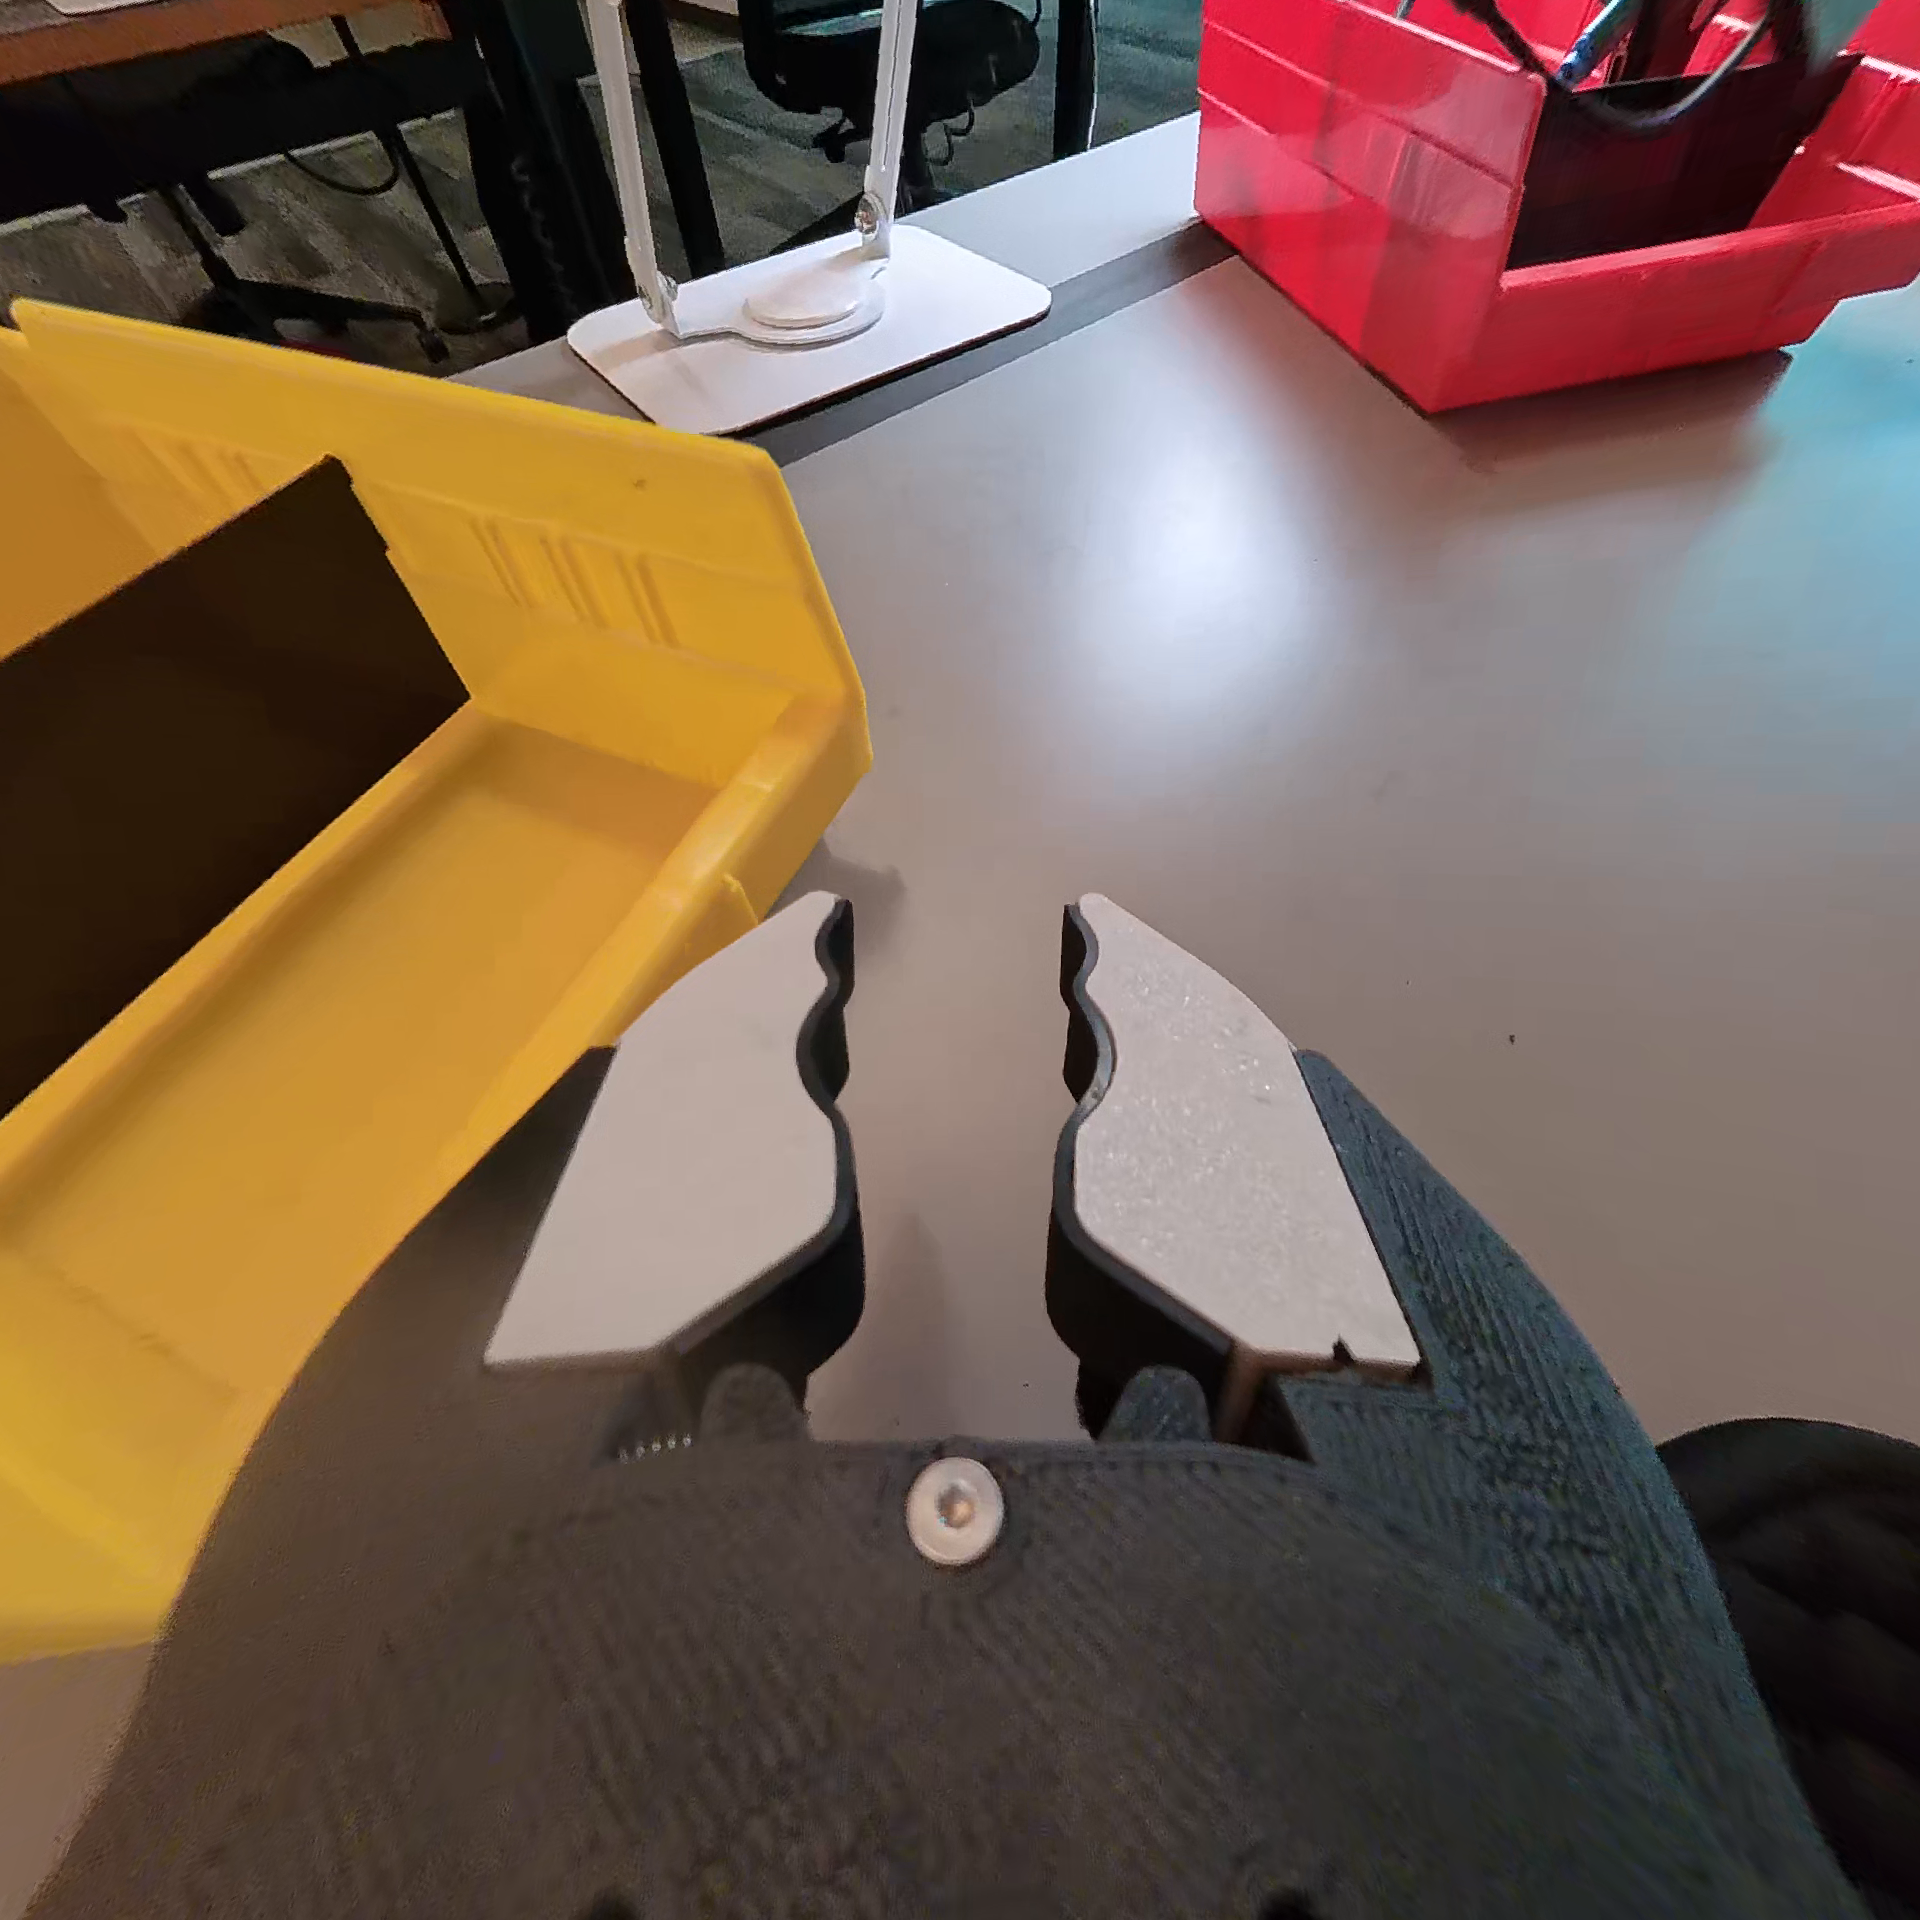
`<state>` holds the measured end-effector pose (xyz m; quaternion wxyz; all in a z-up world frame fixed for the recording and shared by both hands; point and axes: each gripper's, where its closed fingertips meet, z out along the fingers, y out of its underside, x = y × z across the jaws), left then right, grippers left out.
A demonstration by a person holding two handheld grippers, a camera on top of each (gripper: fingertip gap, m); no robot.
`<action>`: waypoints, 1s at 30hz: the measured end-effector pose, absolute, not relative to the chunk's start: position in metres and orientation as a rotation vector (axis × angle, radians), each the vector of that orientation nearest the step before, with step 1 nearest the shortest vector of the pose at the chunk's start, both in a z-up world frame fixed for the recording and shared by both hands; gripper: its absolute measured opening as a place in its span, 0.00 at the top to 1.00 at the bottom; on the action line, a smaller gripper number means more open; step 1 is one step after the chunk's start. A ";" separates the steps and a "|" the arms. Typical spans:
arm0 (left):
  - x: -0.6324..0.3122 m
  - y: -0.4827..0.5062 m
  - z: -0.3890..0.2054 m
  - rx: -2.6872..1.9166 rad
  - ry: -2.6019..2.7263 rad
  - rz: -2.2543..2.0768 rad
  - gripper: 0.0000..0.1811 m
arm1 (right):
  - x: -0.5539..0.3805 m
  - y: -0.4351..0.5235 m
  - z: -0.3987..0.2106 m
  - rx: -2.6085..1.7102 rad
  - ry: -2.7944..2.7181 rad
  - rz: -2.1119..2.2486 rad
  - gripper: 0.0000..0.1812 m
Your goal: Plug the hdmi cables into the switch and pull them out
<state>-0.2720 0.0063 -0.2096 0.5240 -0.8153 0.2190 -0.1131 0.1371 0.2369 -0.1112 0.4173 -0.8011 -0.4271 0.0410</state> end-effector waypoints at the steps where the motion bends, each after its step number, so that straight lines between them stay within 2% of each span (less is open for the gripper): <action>1: -0.273 0.007 -0.212 -1.953 0.518 -0.273 0.79 | 0.133 0.243 -0.094 -1.945 -1.065 0.100 0.96; 6: -0.276 0.006 -0.221 -1.955 0.510 -0.274 0.80 | 0.131 0.279 -0.024 -1.653 -0.969 0.017 0.96; 9: -0.278 0.004 -0.223 -1.953 0.500 -0.270 0.80 | 0.133 0.297 -0.013 -1.469 -1.003 -0.068 0.96; 12: -0.280 0.003 -0.225 -1.955 0.491 -0.274 0.81 | 0.140 0.313 -0.029 -1.429 -1.028 -0.150 0.96; 20: -0.284 -0.002 -0.230 -1.966 0.472 -0.276 0.81 | 0.173 0.293 -0.143 -1.652 -1.373 -0.284 0.95; 23: -0.283 -0.001 -0.232 -1.976 0.478 -0.267 0.80 | 0.188 0.274 -0.149 -1.722 -1.401 -0.287 0.95; 27: -0.285 0.001 -0.227 -1.966 0.485 -0.211 0.78 | 0.196 0.246 -0.122 -1.743 -1.295 -0.215 0.76; 30: -0.290 0.003 -0.219 -1.963 0.489 -0.138 0.77 | 0.181 0.209 -0.101 -1.686 -1.274 -0.105 0.77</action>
